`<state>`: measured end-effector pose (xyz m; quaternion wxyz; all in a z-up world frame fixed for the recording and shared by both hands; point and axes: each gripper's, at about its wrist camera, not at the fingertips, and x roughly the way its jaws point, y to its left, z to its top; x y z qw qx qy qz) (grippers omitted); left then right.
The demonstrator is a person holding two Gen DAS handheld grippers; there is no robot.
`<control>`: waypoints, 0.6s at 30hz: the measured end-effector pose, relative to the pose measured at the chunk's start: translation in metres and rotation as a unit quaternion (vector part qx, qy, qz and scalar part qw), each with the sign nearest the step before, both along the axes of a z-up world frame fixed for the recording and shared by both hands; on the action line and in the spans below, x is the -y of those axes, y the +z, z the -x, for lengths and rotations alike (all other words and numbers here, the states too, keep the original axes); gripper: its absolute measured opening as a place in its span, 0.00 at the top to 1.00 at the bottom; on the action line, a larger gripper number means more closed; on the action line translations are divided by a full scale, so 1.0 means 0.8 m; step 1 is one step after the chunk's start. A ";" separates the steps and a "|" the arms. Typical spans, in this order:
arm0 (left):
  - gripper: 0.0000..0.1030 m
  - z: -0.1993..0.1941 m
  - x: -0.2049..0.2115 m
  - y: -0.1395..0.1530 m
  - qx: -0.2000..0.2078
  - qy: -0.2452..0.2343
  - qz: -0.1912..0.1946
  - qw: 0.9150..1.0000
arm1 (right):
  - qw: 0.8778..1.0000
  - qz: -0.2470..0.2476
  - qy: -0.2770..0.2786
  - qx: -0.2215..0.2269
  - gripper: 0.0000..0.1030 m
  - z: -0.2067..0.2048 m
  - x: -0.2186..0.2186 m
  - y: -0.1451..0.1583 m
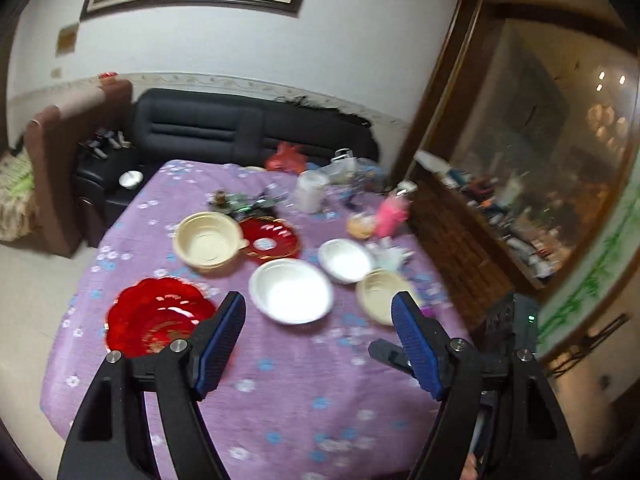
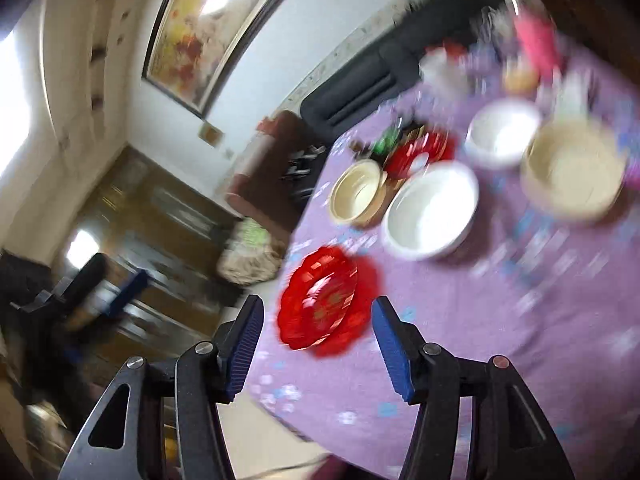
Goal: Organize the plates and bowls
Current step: 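Carry the red plate across the table, lower it and open the right tool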
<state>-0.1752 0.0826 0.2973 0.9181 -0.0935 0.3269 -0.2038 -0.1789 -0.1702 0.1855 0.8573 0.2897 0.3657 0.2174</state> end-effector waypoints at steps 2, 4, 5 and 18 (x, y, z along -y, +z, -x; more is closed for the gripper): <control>0.27 0.011 0.002 0.036 0.011 0.000 -0.008 1.000 | 0.995 0.091 -0.024 0.020 0.41 0.007 0.012 0.053; 0.26 0.028 0.002 0.083 0.046 0.017 -0.033 0.998 | 0.985 0.154 -0.067 0.036 0.40 0.017 0.033 0.108; 0.18 0.041 0.003 0.105 0.081 0.038 -0.060 0.994 | 0.974 0.190 -0.112 0.054 0.36 0.029 0.045 0.134; 0.12 0.047 0.010 0.092 0.184 0.092 -0.159 0.966 | 0.932 0.334 -0.107 0.089 0.34 0.010 -0.013 0.157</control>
